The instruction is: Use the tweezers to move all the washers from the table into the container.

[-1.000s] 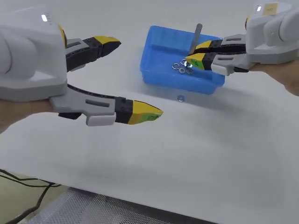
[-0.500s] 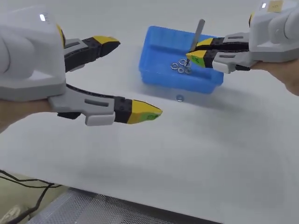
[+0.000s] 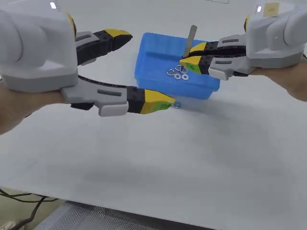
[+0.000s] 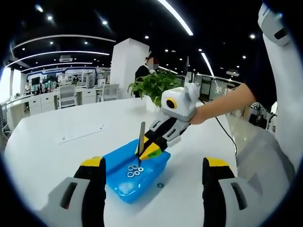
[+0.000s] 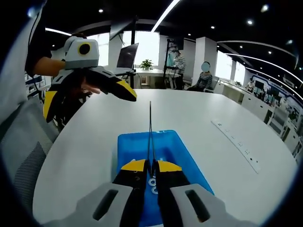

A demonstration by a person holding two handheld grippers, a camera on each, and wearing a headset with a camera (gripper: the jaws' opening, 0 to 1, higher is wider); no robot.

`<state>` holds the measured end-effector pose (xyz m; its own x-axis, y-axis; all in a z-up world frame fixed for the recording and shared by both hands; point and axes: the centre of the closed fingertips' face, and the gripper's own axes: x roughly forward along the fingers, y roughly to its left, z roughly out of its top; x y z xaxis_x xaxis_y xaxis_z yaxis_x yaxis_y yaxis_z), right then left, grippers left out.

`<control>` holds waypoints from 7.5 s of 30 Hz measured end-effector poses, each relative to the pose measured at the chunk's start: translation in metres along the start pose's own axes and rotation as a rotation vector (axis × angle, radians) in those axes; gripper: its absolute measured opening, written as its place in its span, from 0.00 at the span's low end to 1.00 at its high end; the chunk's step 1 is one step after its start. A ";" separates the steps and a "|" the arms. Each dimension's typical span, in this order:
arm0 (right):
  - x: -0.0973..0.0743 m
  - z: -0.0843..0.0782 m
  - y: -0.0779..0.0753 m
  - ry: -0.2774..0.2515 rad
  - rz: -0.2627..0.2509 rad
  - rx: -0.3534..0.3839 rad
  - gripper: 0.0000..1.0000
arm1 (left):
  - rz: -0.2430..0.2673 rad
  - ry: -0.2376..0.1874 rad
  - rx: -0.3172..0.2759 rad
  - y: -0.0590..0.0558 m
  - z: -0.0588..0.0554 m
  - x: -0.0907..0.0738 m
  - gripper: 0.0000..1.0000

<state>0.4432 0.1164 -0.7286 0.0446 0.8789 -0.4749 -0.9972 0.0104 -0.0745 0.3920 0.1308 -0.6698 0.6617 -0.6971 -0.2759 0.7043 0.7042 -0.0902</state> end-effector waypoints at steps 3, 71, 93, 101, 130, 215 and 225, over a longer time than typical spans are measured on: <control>-0.001 0.004 0.003 -0.001 0.004 -0.018 0.08 | -0.028 -0.008 0.028 0.005 0.011 0.013 0.83; -0.055 0.010 0.019 -0.041 -0.120 0.015 0.57 | -0.195 0.041 0.272 -0.007 0.037 0.028 0.05; -0.085 -0.031 0.042 -0.015 -0.183 0.138 1.00 | -0.198 0.020 0.223 -0.041 0.010 0.016 0.05; -0.072 -0.040 0.066 0.019 -0.090 0.118 1.00 | -0.229 0.031 0.225 -0.047 -0.002 0.023 0.05; -0.061 -0.056 0.084 -0.006 -0.035 0.193 0.98 | -0.272 0.076 0.240 -0.043 -0.021 0.040 0.05; 0.008 -0.043 0.069 0.029 0.073 0.044 0.10 | -0.365 0.198 0.212 -0.040 -0.028 0.051 0.12; -0.001 -0.033 0.074 0.015 0.062 0.052 0.09 | -0.329 0.182 0.187 -0.043 -0.025 0.033 0.20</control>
<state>0.3716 0.1001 -0.7624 -0.0172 0.8714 -0.4902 -0.9998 -0.0190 0.0014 0.3771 0.0813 -0.6991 0.3492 -0.8340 -0.4273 0.9161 0.3997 -0.0314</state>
